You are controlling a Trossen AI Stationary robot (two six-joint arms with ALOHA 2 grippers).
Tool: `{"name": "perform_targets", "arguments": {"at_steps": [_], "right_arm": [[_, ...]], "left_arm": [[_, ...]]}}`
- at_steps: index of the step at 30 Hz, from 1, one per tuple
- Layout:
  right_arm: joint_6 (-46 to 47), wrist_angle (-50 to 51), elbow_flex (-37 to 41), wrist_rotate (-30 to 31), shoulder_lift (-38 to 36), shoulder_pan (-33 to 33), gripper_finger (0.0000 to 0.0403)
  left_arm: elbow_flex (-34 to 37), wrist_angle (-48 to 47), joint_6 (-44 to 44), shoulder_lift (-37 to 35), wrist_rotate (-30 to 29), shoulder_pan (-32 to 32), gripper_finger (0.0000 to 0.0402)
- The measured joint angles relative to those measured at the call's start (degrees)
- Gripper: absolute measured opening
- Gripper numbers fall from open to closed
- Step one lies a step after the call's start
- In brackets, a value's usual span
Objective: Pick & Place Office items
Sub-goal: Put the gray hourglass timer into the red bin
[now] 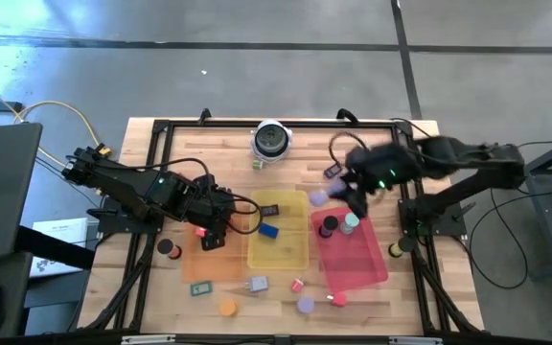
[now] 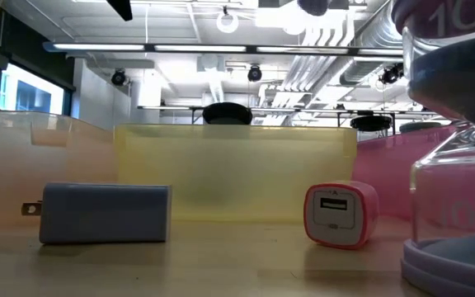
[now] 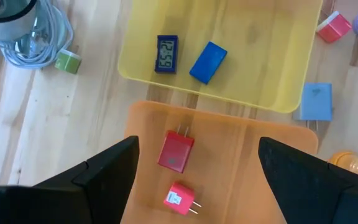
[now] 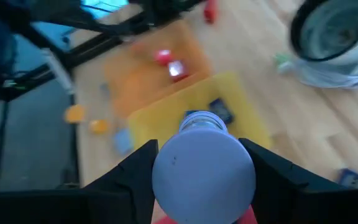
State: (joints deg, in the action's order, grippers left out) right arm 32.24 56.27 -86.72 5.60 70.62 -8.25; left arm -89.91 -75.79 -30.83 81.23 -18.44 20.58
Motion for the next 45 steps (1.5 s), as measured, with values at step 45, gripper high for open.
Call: {"name": "perform_targets", "arguments": {"at_steps": [45], "right_arm": [[37.8,-1.3,37.6,6.3,1.9,-25.2,0.0185]], "left_arm": [[0.1,16.3,-8.5,6.8,0.5,11.0,0.0322]]}}
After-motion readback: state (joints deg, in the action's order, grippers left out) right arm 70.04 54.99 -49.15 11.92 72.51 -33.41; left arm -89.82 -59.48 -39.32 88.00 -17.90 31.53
